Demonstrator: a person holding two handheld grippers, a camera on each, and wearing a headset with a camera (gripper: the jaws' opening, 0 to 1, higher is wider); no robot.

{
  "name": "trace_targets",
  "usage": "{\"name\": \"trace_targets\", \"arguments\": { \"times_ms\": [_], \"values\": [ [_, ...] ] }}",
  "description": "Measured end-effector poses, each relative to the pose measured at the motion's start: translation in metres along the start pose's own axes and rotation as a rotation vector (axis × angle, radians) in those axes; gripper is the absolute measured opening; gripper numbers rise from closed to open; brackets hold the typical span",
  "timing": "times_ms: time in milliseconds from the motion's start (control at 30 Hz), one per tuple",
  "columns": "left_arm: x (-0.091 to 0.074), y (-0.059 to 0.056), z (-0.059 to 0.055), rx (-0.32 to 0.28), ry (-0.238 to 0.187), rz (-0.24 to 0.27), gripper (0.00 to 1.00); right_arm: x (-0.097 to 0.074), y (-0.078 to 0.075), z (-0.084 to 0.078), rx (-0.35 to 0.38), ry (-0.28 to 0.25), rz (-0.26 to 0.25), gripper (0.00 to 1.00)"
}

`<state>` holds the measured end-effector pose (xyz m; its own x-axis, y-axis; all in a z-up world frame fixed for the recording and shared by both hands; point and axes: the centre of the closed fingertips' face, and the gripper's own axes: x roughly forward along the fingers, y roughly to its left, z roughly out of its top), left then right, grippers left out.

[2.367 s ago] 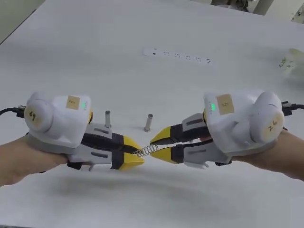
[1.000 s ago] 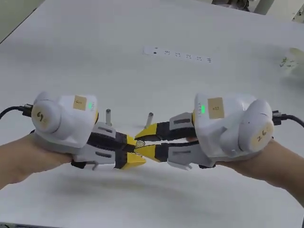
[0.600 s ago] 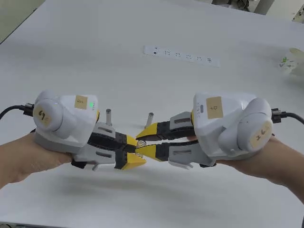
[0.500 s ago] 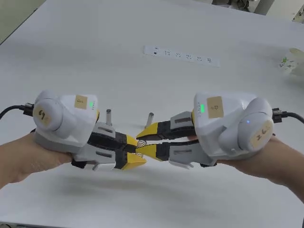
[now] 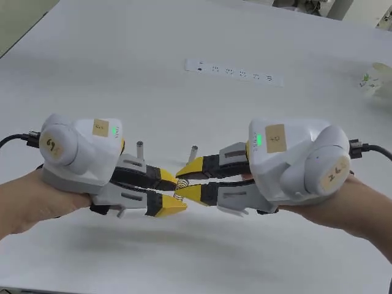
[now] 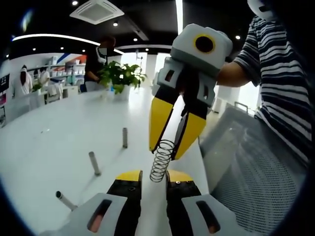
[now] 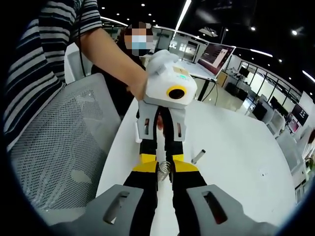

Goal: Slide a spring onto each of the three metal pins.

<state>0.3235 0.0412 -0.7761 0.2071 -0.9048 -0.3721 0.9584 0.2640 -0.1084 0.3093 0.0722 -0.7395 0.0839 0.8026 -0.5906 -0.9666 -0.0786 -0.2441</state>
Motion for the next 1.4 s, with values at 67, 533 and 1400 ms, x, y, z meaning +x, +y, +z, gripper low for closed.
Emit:
{"name": "trace_targets", "arguments": {
  "times_ms": [67, 533, 1400],
  "values": [
    [-0.002, 0.001, -0.001, -0.005, 0.001, 0.004, 0.13, 0.0, -0.001, 0.0, -0.001, 0.0, -0.004, 0.07],
    [-0.016, 0.01, -0.003, -0.03, -0.014, 0.052, 0.23, -0.001, -0.005, -0.003, 0.001, 0.008, -0.013, 0.07],
    [-0.054, 0.024, -0.018, -0.099, -0.031, 0.161, 0.45, -0.001, -0.009, -0.011, -0.014, 0.037, -0.026, 0.07]
  ]
}}
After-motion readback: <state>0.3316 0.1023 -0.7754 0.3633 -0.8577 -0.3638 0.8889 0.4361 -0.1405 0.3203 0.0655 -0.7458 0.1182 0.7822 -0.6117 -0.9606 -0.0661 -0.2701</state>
